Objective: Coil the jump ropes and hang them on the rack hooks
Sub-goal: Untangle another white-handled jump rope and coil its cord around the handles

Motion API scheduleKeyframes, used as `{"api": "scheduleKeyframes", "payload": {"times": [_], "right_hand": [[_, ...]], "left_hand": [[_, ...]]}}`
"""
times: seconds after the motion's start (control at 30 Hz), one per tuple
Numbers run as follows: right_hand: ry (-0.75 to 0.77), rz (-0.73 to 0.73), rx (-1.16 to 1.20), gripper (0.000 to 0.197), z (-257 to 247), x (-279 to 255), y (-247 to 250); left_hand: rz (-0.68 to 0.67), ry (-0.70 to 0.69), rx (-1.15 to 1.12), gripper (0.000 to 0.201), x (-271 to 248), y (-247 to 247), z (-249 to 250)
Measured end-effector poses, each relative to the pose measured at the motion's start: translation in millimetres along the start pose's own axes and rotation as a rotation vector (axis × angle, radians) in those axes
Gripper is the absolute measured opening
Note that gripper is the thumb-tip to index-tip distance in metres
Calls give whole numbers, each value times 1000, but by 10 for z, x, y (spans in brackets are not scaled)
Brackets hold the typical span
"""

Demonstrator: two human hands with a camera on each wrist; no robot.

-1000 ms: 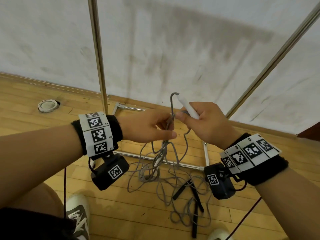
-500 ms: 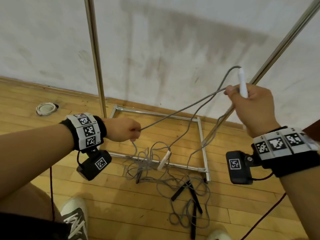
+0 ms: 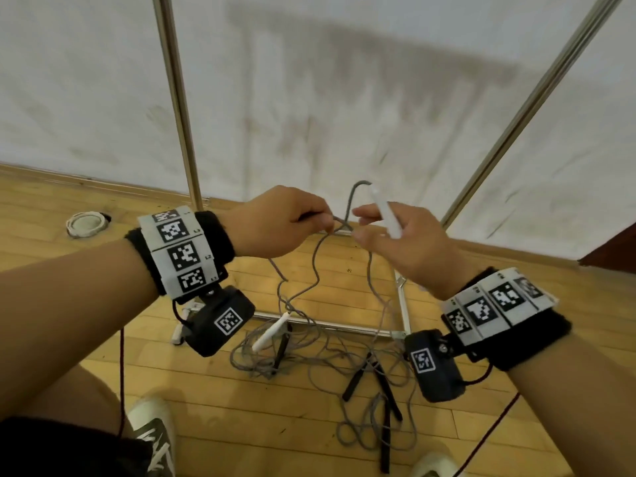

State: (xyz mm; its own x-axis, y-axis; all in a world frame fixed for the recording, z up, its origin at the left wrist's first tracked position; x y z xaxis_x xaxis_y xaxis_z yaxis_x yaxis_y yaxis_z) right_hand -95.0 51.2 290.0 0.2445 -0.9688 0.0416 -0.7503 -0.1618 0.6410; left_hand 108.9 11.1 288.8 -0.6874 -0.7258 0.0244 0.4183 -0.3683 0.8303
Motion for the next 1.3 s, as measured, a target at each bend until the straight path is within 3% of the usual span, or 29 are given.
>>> {"api": "scheduleKeyframes", "payload": {"times": [0.1, 0.17, 0.27, 0.37, 0.53, 0.67, 0.77, 0.87, 1.0, 1.1, 1.3], "right_hand": [[42, -53, 0, 20, -121, 26, -176], [43, -40, 10, 28, -173, 46, -177], [15, 96, 47, 22, -201, 91, -13], [51, 184, 41, 19, -188, 113, 173], [93, 280, 13, 19, -175, 125, 339], [84, 460, 45, 18, -118, 107, 646], [36, 497, 52, 18, 6, 65, 751], [-76, 455, 49, 17, 163, 53, 775], [-171, 367, 6, 9, 335, 21, 718], [-141, 254, -16, 21, 306, 30, 522], [20, -43, 39, 28, -44, 73, -75]], "left_hand": [[88, -89, -20, 19, -25, 33, 148], [128, -46, -28, 26, -30, 81, 69], [-42, 86, 17, 35, -97, 67, -222], [-183, 148, 47, 29, -203, -15, -514], [-181, 189, 26, 30, -266, -4, -838], [-210, 293, -36, 27, -302, 26, -1091], [-175, 323, -39, 31, -300, 82, -1179], [-141, 308, -166, 38, -277, 100, -1181], [51, 286, -203, 34, -204, 194, -1009], [115, 201, -86, 32, -120, 258, -709], [61, -22, -28, 24, -75, 233, -80]]}}
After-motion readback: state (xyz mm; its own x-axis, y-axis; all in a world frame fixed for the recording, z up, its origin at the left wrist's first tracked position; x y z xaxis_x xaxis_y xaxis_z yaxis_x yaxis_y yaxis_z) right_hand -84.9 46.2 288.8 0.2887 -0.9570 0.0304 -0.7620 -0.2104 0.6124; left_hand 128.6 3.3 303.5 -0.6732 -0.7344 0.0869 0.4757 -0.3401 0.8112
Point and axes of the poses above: each hand's wrist, its own x-axis towards the middle knuckle, its own y-axis out of the back of the hand, z = x × y, the point moved 3 cm from there along x, towards the middle knuckle, and after that the axes turned 11 degrees about -z, right-handed, at the moved point
